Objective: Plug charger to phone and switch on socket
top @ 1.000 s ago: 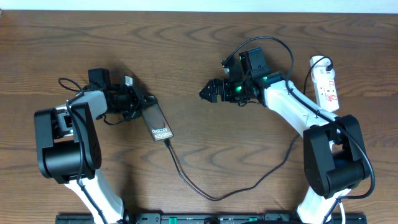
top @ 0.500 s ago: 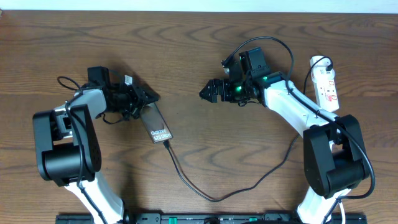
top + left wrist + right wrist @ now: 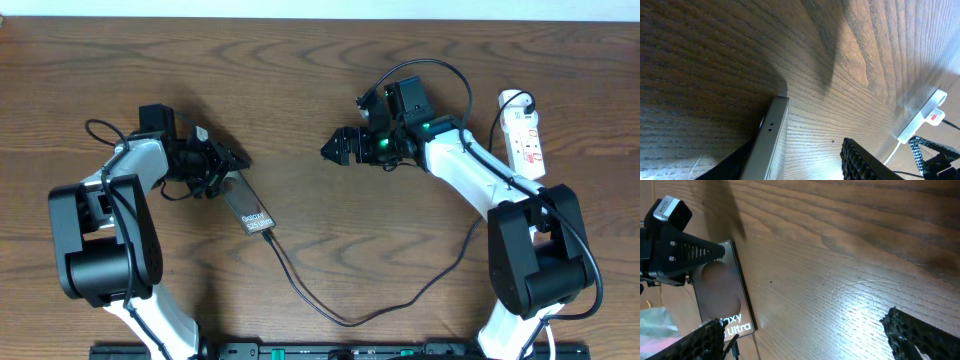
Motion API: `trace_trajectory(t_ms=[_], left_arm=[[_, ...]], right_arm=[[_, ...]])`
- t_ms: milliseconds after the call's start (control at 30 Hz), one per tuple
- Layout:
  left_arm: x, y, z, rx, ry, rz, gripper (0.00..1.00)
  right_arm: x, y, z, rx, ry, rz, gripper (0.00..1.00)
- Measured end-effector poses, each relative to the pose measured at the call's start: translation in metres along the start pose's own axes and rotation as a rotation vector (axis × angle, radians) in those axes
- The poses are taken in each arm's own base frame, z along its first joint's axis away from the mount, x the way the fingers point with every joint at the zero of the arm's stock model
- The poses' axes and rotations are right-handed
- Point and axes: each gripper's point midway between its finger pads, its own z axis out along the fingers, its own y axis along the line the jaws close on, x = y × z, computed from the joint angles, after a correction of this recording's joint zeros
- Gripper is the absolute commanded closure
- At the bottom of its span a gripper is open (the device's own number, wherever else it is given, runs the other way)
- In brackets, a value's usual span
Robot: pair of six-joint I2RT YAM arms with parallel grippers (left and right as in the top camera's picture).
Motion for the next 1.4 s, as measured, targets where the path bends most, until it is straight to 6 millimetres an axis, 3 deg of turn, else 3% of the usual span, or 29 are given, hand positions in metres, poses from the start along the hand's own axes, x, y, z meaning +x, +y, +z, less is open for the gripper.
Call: trace_trajectory(t_ms=[733,933,1267,1400], left_arm=[[0.003,0.006,-0.003,-0.038,0.002,-0.009,0.45],[0.003,0.004,-0.005,-0.041,-0.002,-0.003,0.29],[0.0,0.011,-0.011,-0.111,-0.038,0.004,0.22],[-0.005,0.024,-0.021,-0.21,-0.089,0.003,0.21]], right_arm=[[0.002,-0.001,0.0,0.002,0.006,0.005,0.01],[0.002,-0.001,0.0,0.002,0.006,0.005,0.01],[0.003,-0.001,0.0,0.005,0.012,0.009,0.01],[0.003,-0.001,0.0,0.005,0.013,0.01,0.01]])
